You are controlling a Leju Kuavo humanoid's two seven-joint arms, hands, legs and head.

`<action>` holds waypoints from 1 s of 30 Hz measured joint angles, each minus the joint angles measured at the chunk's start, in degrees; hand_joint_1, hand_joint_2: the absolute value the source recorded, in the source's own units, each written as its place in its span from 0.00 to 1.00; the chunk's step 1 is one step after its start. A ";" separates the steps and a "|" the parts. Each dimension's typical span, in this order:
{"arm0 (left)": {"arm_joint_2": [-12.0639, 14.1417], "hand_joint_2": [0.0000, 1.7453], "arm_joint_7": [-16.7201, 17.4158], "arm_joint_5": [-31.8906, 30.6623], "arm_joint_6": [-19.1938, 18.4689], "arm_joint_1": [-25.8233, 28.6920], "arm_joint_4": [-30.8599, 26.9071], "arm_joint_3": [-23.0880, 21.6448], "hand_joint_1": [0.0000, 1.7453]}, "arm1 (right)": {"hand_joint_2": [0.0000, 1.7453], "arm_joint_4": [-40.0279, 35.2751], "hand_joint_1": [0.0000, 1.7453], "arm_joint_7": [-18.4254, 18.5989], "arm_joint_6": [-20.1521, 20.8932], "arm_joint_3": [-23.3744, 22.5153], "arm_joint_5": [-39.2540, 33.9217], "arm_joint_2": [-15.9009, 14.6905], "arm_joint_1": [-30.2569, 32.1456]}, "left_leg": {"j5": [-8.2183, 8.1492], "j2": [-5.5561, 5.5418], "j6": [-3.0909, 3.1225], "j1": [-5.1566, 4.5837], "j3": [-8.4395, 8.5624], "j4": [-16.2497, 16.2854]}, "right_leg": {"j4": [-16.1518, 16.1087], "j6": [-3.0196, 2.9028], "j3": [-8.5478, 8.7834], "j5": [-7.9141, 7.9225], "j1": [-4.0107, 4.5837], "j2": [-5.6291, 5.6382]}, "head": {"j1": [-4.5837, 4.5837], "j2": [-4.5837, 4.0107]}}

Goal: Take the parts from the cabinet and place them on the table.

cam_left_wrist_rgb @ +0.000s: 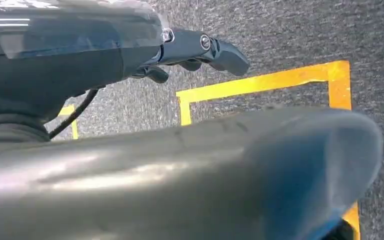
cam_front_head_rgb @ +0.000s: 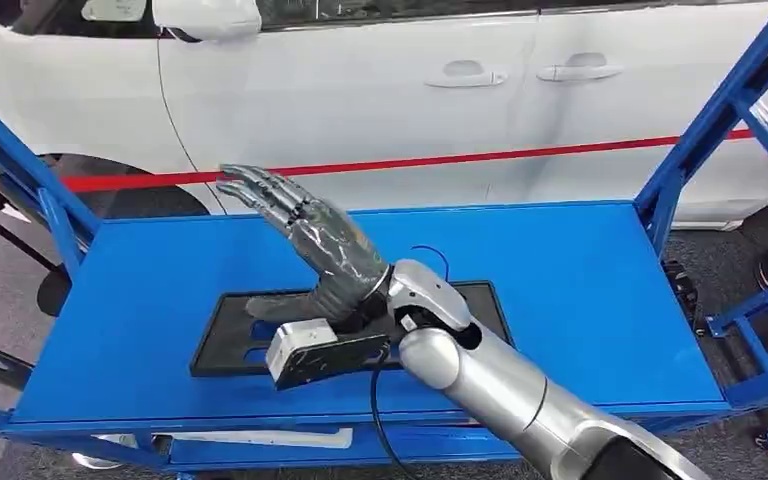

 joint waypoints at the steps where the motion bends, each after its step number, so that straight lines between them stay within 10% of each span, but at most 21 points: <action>1: 0.19 0.00 -0.02 0.04 0.06 0.00 0.00 0.02 0.00 | 1.00 0.35 0.00 -0.15 1.10 0.84 0.17 0.04 -0.01 | 2.13 0.00 0.16 -0.01 1.36 -3.04 | 0.02 -0.02 0.09 -0.03 0.08 0.07 | -0.02 0.00; 3: 0.61 0.00 -0.13 0.04 0.17 -0.03 0.00 0.02 0.00 | 1.00 0.81 0.00 -0.26 2.20 2.12 0.57 0.15 -0.08 | 7.26 0.01 0.76 -0.08 6.06 -13.10 | 0.07 0.11 0.38 -0.16 0.18 0.17 | -0.02 0.00; 4: 0.85 0.00 -0.18 0.04 0.17 -0.04 0.00 0.02 0.00 | 1.00 1.02 0.00 -0.26 2.44 2.68 0.74 0.15 -0.16 | 7.26 0.00 1.11 -0.20 7.38 -16.12 | 0.08 0.20 0.32 -0.22 0.19 0.14 | 0.02 0.00; 10: 1.33 0.00 -0.28 -0.75 0.20 0.09 0.00 0.02 0.00 | 1.00 2.21 0.00 0.22 4.70 4.74 1.11 0.02 -1.40 | 7.95 0.03 2.55 -0.06 8.08 -18.13 | 1.25 1.97 -0.34 -1.23 0.33 0.19 | 0.09 0.00; 13: 1.60 0.00 -0.20 -1.36 -0.02 -0.66 0.00 -0.09 0.00 | 1.00 3.52 0.00 0.33 5.94 6.49 0.89 -0.46 -2.58 | 8.00 0.07 2.96 -0.09 7.99 -18.10 | 13.37 2.73 -6.09 -7.18 -0.15 0.16 | 0.15 0.00; 15: 1.73 0.00 -0.09 -1.62 -0.04 -0.79 0.00 -0.15 0.00 | 1.00 4.53 0.00 0.35 6.33 7.82 0.46 -0.88 -2.95 | 7.97 0.07 2.93 -0.09 7.98 -18.00 | 16.92 3.02 -8.09 -7.33 -0.36 0.14 | 0.17 0.00; 18: 1.79 0.00 -0.07 -1.86 -0.22 -1.05 0.00 -0.44 0.00 | 1.00 5.27 0.00 0.92 6.77 9.46 -0.13 -1.01 -4.44 | 7.67 0.01 2.49 -0.04 8.05 -17.56 | 5.32 2.79 -2.54 -0.42 -0.61 0.02 | 0.18 0.00; 19: 1.79 0.00 -0.07 -1.88 -0.24 -1.16 0.00 -0.48 0.00 | 1.00 5.40 0.00 1.14 6.77 9.90 -0.18 -1.01 -5.01 | 7.49 -0.01 2.22 -0.04 7.99 -17.35 | 1.18 2.56 -0.69 0.40 -0.58 0.00 | 0.17 0.00; 24: 2.12 0.00 -0.04 -1.88 -0.39 -1.39 0.00 -0.52 0.00 | 1.00 6.44 0.00 1.86 6.79 12.30 -0.28 -1.03 -6.01 | 7.30 -0.03 0.46 -0.10 7.91 -17.39 | -0.05 0.83 -0.32 0.29 -0.15 0.24 | 0.11 0.00; 30: 2.40 0.00 -0.11 -2.23 -0.66 -1.31 0.00 -0.57 0.00 | 1.00 8.92 0.00 2.95 8.94 16.24 -1.20 -0.96 -7.97 | -0.87 0.03 -0.25 0.03 -0.57 0.91 | -0.30 -0.14 -0.12 0.34 0.07 0.05 | 0.04 0.00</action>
